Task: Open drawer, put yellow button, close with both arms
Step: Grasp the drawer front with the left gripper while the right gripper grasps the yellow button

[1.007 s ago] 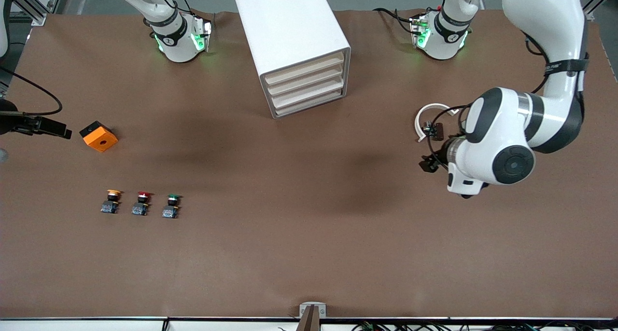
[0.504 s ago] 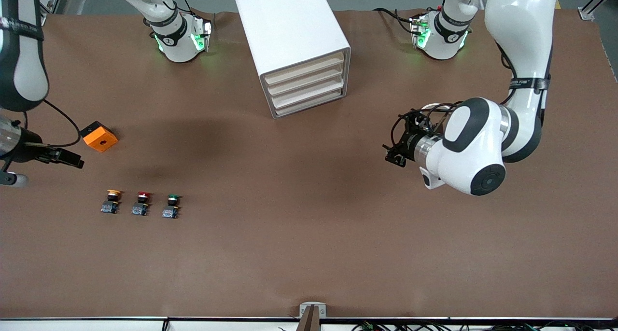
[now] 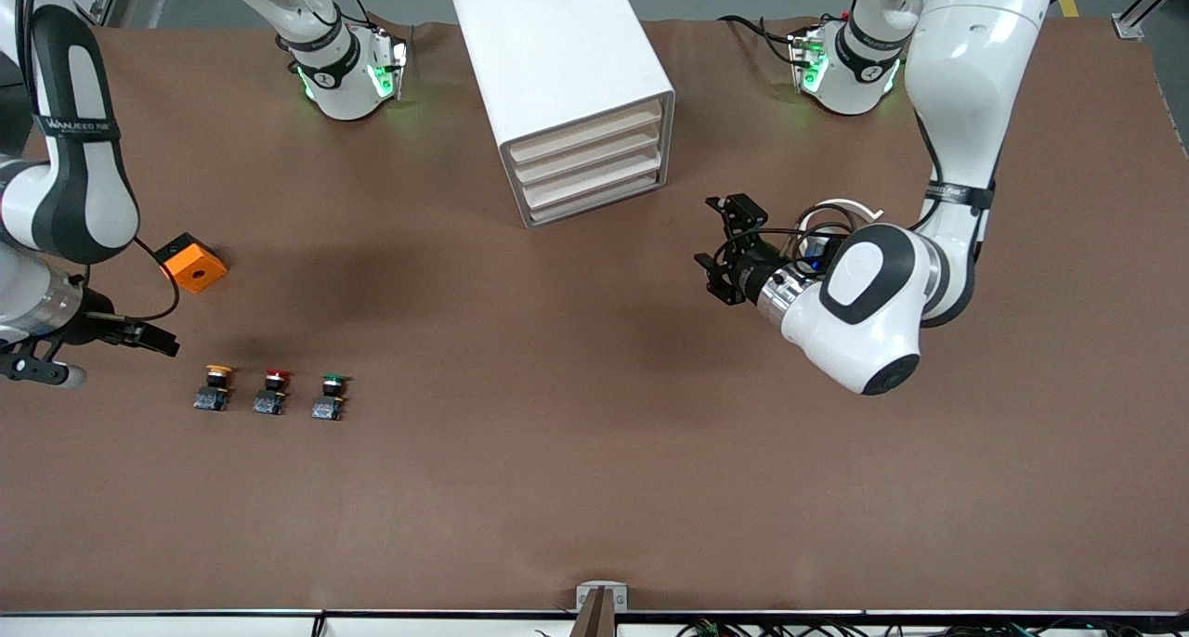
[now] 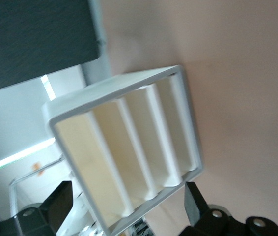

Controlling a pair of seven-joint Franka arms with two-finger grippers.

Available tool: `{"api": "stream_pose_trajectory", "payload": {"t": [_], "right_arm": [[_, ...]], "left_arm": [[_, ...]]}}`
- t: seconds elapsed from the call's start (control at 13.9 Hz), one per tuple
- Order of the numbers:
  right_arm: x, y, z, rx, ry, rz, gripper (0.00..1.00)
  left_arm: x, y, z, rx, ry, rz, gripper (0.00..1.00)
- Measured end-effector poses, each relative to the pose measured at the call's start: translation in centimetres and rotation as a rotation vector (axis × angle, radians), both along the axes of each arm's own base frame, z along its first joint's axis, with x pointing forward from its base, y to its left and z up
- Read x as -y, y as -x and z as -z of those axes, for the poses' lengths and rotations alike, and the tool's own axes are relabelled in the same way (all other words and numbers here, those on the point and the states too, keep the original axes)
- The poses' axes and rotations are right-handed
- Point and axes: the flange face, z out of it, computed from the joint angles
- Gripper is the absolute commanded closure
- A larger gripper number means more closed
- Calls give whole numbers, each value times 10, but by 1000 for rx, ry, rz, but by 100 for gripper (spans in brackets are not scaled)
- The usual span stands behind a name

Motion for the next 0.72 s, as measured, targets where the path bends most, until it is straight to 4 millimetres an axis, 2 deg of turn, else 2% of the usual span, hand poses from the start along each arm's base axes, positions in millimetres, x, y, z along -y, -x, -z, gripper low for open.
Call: {"api": "stream_pose_trajectory", "payload": {"t": [0.29, 0.36, 0.58, 0.72], "right_arm": [[2, 2, 48, 69, 24, 0, 0], [2, 4, 61, 80, 30, -1, 0], [4, 0, 99, 136, 52, -5, 0], [4, -1, 124, 154, 62, -8, 0]], "left_arm": [[19, 16, 13, -175, -30, -3, 0], [24, 21, 20, -200, -38, 5, 3], [37, 35, 53, -289, -63, 30, 27], [44, 41, 66, -333, -81, 35, 34]]}}
